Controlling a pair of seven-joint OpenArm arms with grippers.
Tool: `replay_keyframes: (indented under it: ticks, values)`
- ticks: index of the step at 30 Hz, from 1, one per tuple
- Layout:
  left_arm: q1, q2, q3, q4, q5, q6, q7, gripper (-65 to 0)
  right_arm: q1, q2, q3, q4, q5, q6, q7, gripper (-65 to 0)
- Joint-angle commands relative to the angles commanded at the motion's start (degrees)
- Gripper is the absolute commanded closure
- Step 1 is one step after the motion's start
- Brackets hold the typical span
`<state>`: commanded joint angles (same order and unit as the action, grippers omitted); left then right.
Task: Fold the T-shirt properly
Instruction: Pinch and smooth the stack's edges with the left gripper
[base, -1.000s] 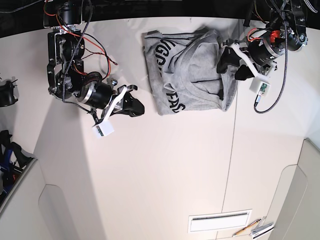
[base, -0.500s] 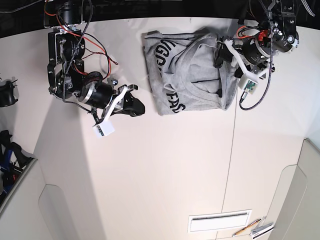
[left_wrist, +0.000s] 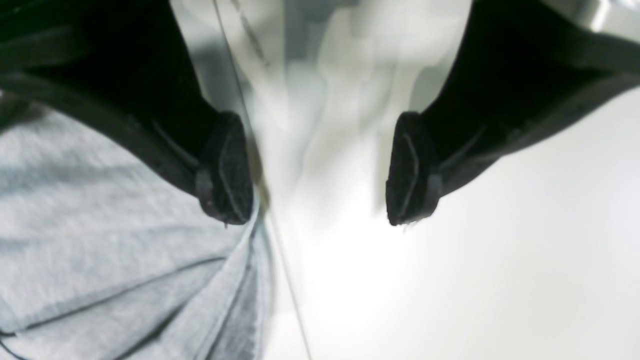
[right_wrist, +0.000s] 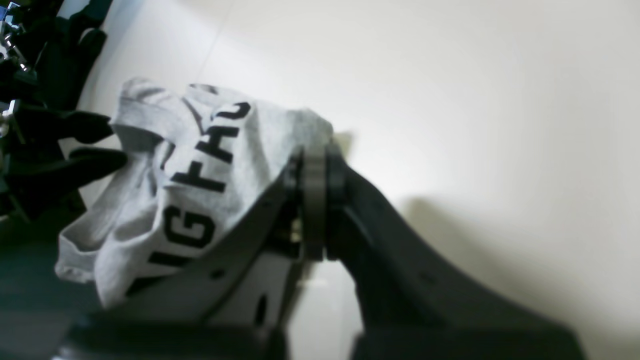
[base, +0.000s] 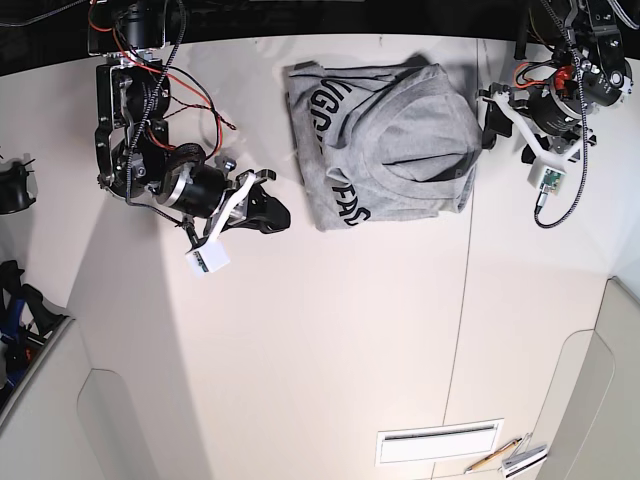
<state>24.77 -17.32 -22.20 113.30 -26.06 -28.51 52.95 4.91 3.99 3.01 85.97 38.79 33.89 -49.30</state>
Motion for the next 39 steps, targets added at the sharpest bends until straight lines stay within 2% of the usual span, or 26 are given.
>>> replay_keyframes:
  ticks: [6,7,8,9,10,11,13,14,15,17,18,21,26,29,32,36,39]
  values:
    - [0.02,0.0,-4.57,0.0,-3.21,-0.63,0.26,-45.1,0.0,0.0,0.0,0.0,0.0,0.0,0.0,0.0]
    - [0.0,0.0,-5.55,0.0,-6.16,-0.66,1.25,-45.1,0.0,0.0,0.0,0.0,0.0,0.0,0.0,0.0]
    - [0.02,0.0,-6.47,0.0,-10.21,-1.88,2.51,-45.1,0.0,0.0,0.0,0.0,0.0,0.0,0.02,0.0]
    - [0.02,0.0,-7.13,0.02,-15.3,-5.29,3.67,-44.8,0.02,0.0,0.0,0.0,0.0,0.0,0.09,0.0]
    - [0.02,0.0,-7.5,0.02,-20.7,-9.01,4.72,-41.9,0.0,0.0,0.0,0.0,0.0,0.0,0.26,0.0]
    - [0.02,0.0,-7.52,0.02,-25.11,-11.49,6.08,-36.0,0.0,0.02,0.0,0.0,0.0,0.02,0.48,0.0]
    - [0.02,0.04,-7.5,0.02,-31.78,-11.49,8.85,-20.0,0.02,0.13,0.0,0.0,0.0,0.0,1.03,0.0]
    - [0.0,0.04,-7.5,0.02,-34.23,-11.49,9.94,-14.1,0.04,0.15,0.04,0.0,0.0,0.0,1.16,0.0]
    - [0.0,0.04,-7.5,0.02,-37.11,-11.49,11.06,-10.9,0.15,0.15,0.07,0.0,0.0,0.0,1.14,0.0]
    - [0.0,0.04,-7.41,0.02,-43.08,-11.49,13.73,-10.1,0.28,0.15,0.04,0.0,0.5,0.0,1.05,0.0]
    - [0.0,0.04,-7.06,0.02,-43.74,-11.49,14.62,-10.1,0.28,0.13,0.04,0.0,0.98,0.0,1.03,0.0]
    - [0.0,0.04,-3.85,0.02,-42.21,-11.49,14.29,-10.1,0.28,0.11,-0.09,0.0,2.71,0.0,0.57,0.0]
    - [-0.04,0.04,4.9,0.0,-25.2,-11.49,3.48,-10.1,0.11,-0.04,-0.98,0.0,3.89,0.02,-1.16,0.0]
    - [-0.15,0.07,6.56,-0.2,-19.93,-11.49,3.19,-10.1,-1.05,-0.04,-3.3,-0.04,3.87,0.44,-1.51,0.0]
    - [-0.13,0.02,6.54,-2.19,-17.29,-11.49,3.28,-10.1,-2.91,-0.02,-8.11,-0.13,3.45,0.87,-0.44,0.0]
    - [-0.17,0.0,6.54,-7.5,-16.79,-11.49,3.34,-10.1,-2.99,-0.02,-15.5,-1.25,-3.52,0.81,3.72,0.0]
    - [-0.17,0.0,6.34,-8.39,-13.53,-11.49,2.54,-10.1,-2.99,-0.02,-18.93,-2.97,-9.07,0.42,5.57,0.0]
